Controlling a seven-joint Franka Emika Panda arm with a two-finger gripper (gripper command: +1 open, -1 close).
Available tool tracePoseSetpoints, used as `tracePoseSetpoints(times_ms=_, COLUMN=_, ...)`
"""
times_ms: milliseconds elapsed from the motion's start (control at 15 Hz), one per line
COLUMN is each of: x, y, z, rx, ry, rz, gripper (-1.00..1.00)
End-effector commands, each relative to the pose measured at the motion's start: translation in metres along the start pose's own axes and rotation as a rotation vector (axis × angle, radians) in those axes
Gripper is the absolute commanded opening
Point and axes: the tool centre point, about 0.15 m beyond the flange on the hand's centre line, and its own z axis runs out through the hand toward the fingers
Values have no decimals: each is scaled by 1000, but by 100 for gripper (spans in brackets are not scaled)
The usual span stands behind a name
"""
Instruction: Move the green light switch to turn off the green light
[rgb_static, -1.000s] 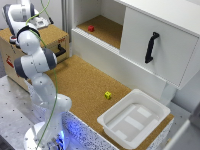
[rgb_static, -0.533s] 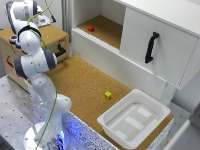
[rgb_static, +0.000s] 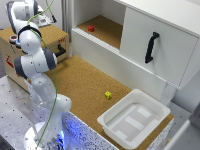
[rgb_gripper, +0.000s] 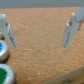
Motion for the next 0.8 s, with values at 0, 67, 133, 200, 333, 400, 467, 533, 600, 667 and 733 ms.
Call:
tracePoseSetpoints(times_ms=0, x=-9, y=80, z=17, rx=-26, ry=-119, rz=259, gripper=100)
tracePoseSetpoints(times_ms=67, x=-24, y=97, z=17, rx=-37, ry=-124, rz=351, gripper=100)
tracePoseSetpoints(times_ms=133, x=-39, y=111, z=16, rx=-52, ry=-132, rz=430, gripper=100)
tracePoseSetpoints(times_ms=200, x=-56, y=125, z=16, rx=-62, ry=-129, rz=508, gripper=100)
tracePoseSetpoints(times_ms=333, x=-91, y=150, z=21, rx=-88, ry=-146, rz=599, gripper=100)
tracePoseSetpoints(times_ms=400, x=-108, y=161, z=22, rx=-91, ry=-143, rz=625, gripper=100)
tracePoseSetpoints(times_ms=467, x=-123, y=170, z=26, rx=-97, ry=-148, rz=624, gripper=100)
tracePoseSetpoints(times_ms=533, x=-136, y=177, z=29, rx=-100, ry=-154, rz=612, gripper=100)
tracePoseSetpoints(times_ms=600, x=-147, y=183, z=30, rx=-103, ry=-158, rz=595, gripper=100)
tracePoseSetpoints(times_ms=667, x=-163, y=192, z=31, rx=-115, ry=-162, rz=597, gripper=100)
tracePoseSetpoints(times_ms=733, x=-179, y=202, z=31, rx=-123, ry=-169, rz=603, gripper=100)
